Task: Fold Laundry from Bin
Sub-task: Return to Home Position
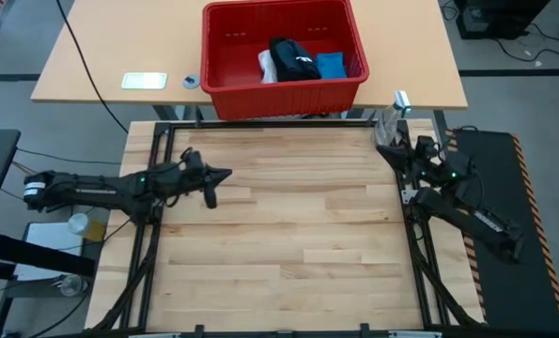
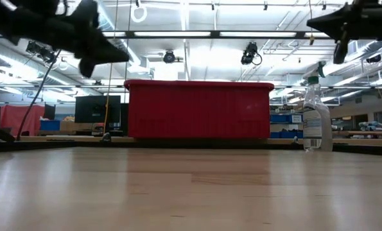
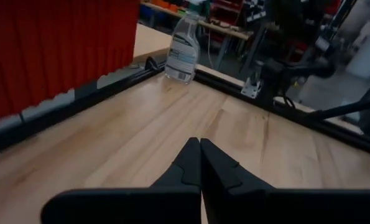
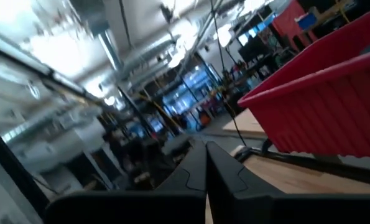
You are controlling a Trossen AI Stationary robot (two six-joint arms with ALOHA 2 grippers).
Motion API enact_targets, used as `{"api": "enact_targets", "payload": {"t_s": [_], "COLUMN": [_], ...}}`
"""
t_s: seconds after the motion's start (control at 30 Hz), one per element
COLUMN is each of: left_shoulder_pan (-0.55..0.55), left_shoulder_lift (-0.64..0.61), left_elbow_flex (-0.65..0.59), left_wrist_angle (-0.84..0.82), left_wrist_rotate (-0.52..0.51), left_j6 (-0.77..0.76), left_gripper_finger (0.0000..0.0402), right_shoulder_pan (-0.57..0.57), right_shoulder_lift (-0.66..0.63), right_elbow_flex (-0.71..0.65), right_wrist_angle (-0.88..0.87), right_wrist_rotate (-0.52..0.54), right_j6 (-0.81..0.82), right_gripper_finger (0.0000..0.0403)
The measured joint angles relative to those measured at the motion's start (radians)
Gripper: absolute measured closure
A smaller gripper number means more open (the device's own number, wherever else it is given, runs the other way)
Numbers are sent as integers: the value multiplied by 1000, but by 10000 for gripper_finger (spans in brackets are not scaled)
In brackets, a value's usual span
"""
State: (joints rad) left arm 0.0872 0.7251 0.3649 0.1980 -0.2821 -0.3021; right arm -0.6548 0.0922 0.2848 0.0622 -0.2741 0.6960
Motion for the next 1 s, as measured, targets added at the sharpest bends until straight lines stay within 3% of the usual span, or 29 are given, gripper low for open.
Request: {"api": "enact_targets", "payload": {"t_s": [0.1, 0.53, 0.67, 1.0], "left_shoulder_pan": [-1, -12, -12, -9], "left_shoulder_lift": [-96, -453, -546, -648], "left_elbow_flex": [-76, -295, -356, -356], "left_wrist_angle": [-7, -6, -2, -30], "left_wrist_rotate": [0, -13, -13, -61], "left_j6": [-57, -194, -231, -258], "left_gripper_finger": [401, 401, 401, 401], "right_shoulder_pan": [0, 60, 71, 41], "right_shoulder_lift": [-90, -89, -89, -88], "right_elbow_flex": [-57, -184, -279, -279], "right_wrist_angle": [25, 151, 313, 241], "right_wrist_rotate": [27, 75, 80, 64], "right_j6": [64, 141, 180, 129], "right_gripper_finger": [396, 397, 397, 398]}}
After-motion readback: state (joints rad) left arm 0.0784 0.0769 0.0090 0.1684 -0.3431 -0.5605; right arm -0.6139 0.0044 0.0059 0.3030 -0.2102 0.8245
